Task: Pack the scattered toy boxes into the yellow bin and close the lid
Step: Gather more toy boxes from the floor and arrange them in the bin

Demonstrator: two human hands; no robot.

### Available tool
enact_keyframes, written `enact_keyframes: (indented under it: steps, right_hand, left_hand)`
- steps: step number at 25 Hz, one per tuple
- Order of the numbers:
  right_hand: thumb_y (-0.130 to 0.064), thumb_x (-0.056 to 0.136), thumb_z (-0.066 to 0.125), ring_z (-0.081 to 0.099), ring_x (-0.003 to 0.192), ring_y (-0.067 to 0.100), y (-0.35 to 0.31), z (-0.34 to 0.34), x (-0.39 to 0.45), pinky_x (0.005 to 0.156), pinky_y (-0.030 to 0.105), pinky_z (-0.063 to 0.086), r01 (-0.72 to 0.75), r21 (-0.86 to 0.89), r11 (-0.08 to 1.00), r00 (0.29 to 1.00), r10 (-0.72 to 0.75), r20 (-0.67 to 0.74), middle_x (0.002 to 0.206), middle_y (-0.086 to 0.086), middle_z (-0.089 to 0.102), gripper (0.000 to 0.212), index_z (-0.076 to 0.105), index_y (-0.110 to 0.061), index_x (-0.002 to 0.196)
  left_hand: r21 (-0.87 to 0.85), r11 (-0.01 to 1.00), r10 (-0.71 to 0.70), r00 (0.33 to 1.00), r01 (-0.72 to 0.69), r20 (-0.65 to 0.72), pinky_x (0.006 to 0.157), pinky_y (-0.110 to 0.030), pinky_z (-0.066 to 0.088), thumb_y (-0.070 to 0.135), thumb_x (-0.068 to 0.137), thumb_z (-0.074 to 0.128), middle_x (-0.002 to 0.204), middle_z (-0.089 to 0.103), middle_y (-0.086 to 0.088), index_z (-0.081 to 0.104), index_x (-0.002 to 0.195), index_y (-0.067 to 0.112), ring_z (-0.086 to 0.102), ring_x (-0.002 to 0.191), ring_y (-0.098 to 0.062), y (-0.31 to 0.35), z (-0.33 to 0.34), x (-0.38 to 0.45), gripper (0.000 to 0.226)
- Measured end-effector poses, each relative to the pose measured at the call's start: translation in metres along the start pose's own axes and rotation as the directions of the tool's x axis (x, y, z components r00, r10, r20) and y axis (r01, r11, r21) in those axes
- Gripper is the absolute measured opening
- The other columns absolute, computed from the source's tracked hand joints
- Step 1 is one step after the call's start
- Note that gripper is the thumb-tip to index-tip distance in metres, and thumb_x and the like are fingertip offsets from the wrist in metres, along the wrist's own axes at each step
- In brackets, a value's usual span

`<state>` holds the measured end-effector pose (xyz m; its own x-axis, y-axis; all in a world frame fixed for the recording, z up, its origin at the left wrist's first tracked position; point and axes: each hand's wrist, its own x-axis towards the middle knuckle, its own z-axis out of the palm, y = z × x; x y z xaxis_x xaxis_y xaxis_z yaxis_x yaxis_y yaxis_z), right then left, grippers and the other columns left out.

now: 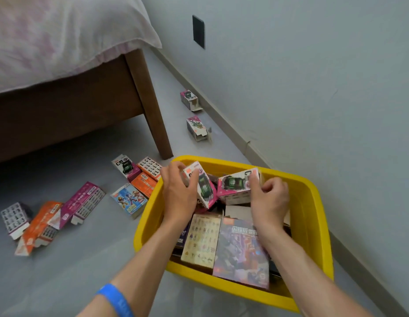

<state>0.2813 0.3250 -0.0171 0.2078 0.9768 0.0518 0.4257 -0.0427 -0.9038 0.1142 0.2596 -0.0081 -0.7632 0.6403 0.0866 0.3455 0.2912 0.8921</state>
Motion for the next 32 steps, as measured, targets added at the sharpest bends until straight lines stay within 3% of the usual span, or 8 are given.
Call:
enact_keyframes:
  steps: [3, 6, 9, 11, 14, 19, 25, 32]
  right_hand:
    - [-0.052, 0.094, 0.055, 0.053, 0.07, 0.027, 0.02, -0.017, 0.009, 0.055, 0.032, 0.036, 0.206, -0.433, 0.877, 0.976, -0.152, 0.156, 0.07, 0.001, 0.057, 0.048, 0.046, -0.019, 0.06]
    - [-0.053, 0.096, 0.052, 0.059, 0.07, 0.027, 0.024, -0.031, 0.025, 0.055, 0.037, 0.044, 0.293, -0.526, 0.799, 0.935, -0.124, 0.332, 0.073, 0.001, 0.063, 0.036, 0.054, -0.018, 0.087]
    - [-0.04, 0.102, 0.043, 0.053, 0.063, 0.028, 0.021, -0.027, 0.027, 0.049, 0.033, 0.033, 0.547, -0.588, 0.597, 0.827, -0.273, 0.492, 0.073, 0.003, 0.058, 0.025, 0.047, -0.023, 0.119]
    - [-0.048, 0.101, 0.041, 0.056, 0.066, 0.029, 0.015, -0.026, 0.027, 0.051, 0.033, 0.036, 0.61, -0.541, 0.579, 0.765, -0.254, 0.592, 0.076, 0.003, 0.06, 0.032, 0.043, -0.025, 0.124]
    - [-0.066, 0.091, 0.048, 0.064, 0.084, 0.025, 0.018, -0.028, 0.021, 0.056, 0.033, 0.044, 0.647, -0.543, 0.536, 0.723, -0.205, 0.659, 0.094, 0.0, 0.067, 0.052, 0.032, -0.029, 0.124]
    - [-0.055, 0.09, 0.059, 0.052, 0.102, 0.026, 0.016, -0.024, 0.021, 0.063, 0.034, 0.041, 0.624, -0.625, 0.468, 0.768, -0.221, 0.601, 0.114, 0.005, 0.051, 0.047, 0.037, -0.029, 0.122]
    - [-0.047, 0.085, 0.07, 0.053, 0.088, 0.022, 0.02, -0.024, 0.024, 0.059, 0.033, 0.04, 0.605, -0.599, 0.525, 0.781, -0.245, 0.574, 0.111, 0.0, 0.044, 0.047, 0.041, -0.027, 0.116]
    - [-0.043, 0.082, 0.076, 0.054, 0.077, 0.018, 0.037, -0.039, 0.029, 0.05, 0.025, 0.033, 0.573, -0.438, 0.693, 0.774, -0.284, 0.565, 0.102, -0.005, 0.042, 0.046, 0.046, -0.027, 0.112]
  left_hand:
    - [0.464, 0.863, 0.183, 0.98, -0.198, 0.079, 0.068, -0.035, 0.049, 0.05, 0.093, 0.058, 0.099, 0.052, 0.003, 0.04, 0.096, 0.026, 0.05, 0.084, -0.017, -0.006, 0.003, 0.006, 0.03]
    - [0.674, 0.569, 0.317, 0.881, -0.472, 0.35, 0.068, -0.038, 0.043, 0.06, 0.087, 0.06, 0.102, 0.063, -0.003, 0.045, 0.11, 0.026, 0.054, 0.091, -0.025, 0.0, -0.007, 0.024, 0.044]
    - [0.613, 0.566, 0.017, 0.751, -0.552, 0.66, 0.083, -0.043, 0.051, 0.074, 0.073, 0.064, 0.129, 0.052, -0.003, 0.035, 0.141, 0.041, 0.054, 0.114, -0.029, 0.001, -0.03, 0.048, 0.08]
    - [0.619, 0.52, -0.099, 0.678, -0.589, 0.729, 0.082, -0.04, 0.053, 0.07, 0.064, 0.076, 0.132, 0.047, 0.003, 0.035, 0.143, 0.038, 0.055, 0.113, -0.025, -0.001, -0.037, 0.051, 0.095]
    - [0.623, 0.504, 0.059, 0.744, -0.598, 0.666, 0.079, -0.04, 0.052, 0.056, 0.07, 0.081, 0.129, 0.049, 0.003, 0.039, 0.135, 0.027, 0.054, 0.111, -0.023, -0.015, -0.033, 0.036, 0.082]
    - [0.427, 0.717, 0.345, 0.813, -0.551, 0.468, 0.087, -0.041, 0.049, 0.037, 0.082, 0.077, 0.131, 0.051, 0.0, 0.04, 0.139, 0.026, 0.051, 0.114, -0.022, -0.022, -0.039, 0.029, 0.069]
    - [0.577, 0.51, 0.27, 0.755, -0.638, 0.597, 0.095, -0.044, 0.049, 0.038, 0.092, 0.065, 0.142, 0.047, -0.004, 0.018, 0.157, 0.027, 0.042, 0.128, -0.026, -0.013, -0.028, 0.044, 0.081]
    - [0.668, 0.321, 0.342, 0.74, -0.672, 0.58, 0.096, -0.037, 0.042, 0.03, 0.094, 0.063, 0.14, 0.047, -0.012, 0.025, 0.155, 0.024, 0.04, 0.122, -0.03, -0.04, -0.018, 0.031, 0.073]
